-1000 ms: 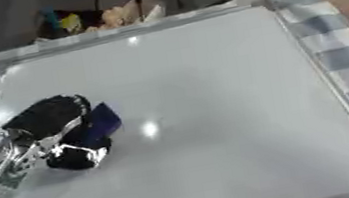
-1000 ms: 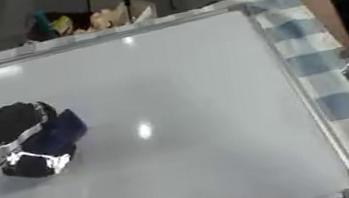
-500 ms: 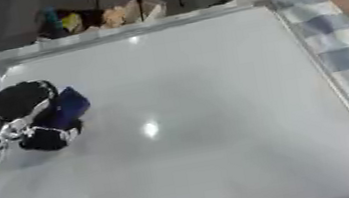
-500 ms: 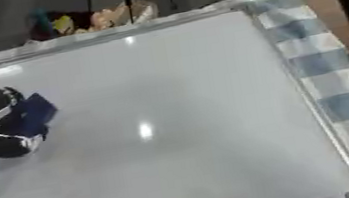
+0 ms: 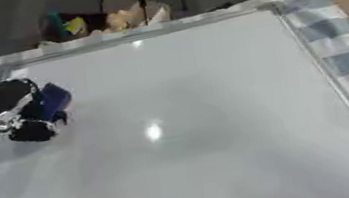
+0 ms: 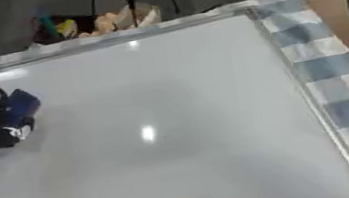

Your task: Wipe the whiteboard clean with a brush.

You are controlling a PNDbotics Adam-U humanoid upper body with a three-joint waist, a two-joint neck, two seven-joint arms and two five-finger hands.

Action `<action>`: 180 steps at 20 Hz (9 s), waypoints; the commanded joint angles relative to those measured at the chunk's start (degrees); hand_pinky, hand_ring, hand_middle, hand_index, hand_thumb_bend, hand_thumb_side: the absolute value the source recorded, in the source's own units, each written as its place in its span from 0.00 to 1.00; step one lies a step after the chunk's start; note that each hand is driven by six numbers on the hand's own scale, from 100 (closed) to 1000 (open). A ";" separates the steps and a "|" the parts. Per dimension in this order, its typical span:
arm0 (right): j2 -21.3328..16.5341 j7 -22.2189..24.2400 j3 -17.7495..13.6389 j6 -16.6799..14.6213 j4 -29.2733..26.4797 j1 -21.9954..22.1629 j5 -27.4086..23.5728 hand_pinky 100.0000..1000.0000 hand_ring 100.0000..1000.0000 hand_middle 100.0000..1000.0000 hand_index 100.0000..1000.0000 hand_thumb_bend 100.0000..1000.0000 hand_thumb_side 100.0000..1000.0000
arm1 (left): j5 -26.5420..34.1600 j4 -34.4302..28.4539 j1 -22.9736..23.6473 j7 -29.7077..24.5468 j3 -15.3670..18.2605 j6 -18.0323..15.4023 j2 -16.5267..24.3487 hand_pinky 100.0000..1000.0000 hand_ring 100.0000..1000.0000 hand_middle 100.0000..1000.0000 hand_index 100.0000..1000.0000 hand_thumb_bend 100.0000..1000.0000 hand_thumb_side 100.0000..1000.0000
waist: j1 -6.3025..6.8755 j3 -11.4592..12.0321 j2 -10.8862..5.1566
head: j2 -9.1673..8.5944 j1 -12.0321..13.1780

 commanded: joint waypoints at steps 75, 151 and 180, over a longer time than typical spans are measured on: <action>-1.13 -1.03 -0.64 0.54 -0.86 -0.21 -0.55 0.77 0.80 0.71 0.76 0.00 0.89 | 1.67 11.66 -4.63 -1.93 7.56 4.35 -0.42 0.25 0.43 0.37 0.51 0.04 0.56 | -0.37 0.08 -1.45 | -1.00 1.58; -0.83 -2.75 -0.96 1.48 -0.86 0.10 -1.20 0.77 0.80 0.70 0.76 0.00 0.86 | -3.62 12.47 -5.93 -8.44 4.49 -2.80 -3.31 0.30 0.46 0.41 0.72 0.06 0.68 | 0.43 -0.82 -1.38 | -1.65 3.02; -0.80 -2.69 -0.89 1.48 -0.86 -0.13 -1.21 0.77 0.80 0.70 0.76 0.00 0.87 | -3.50 11.92 -7.32 -10.65 2.72 -4.63 -5.31 0.30 0.45 0.40 0.73 0.04 0.71 | 0.40 -0.56 -1.52 | -1.61 3.69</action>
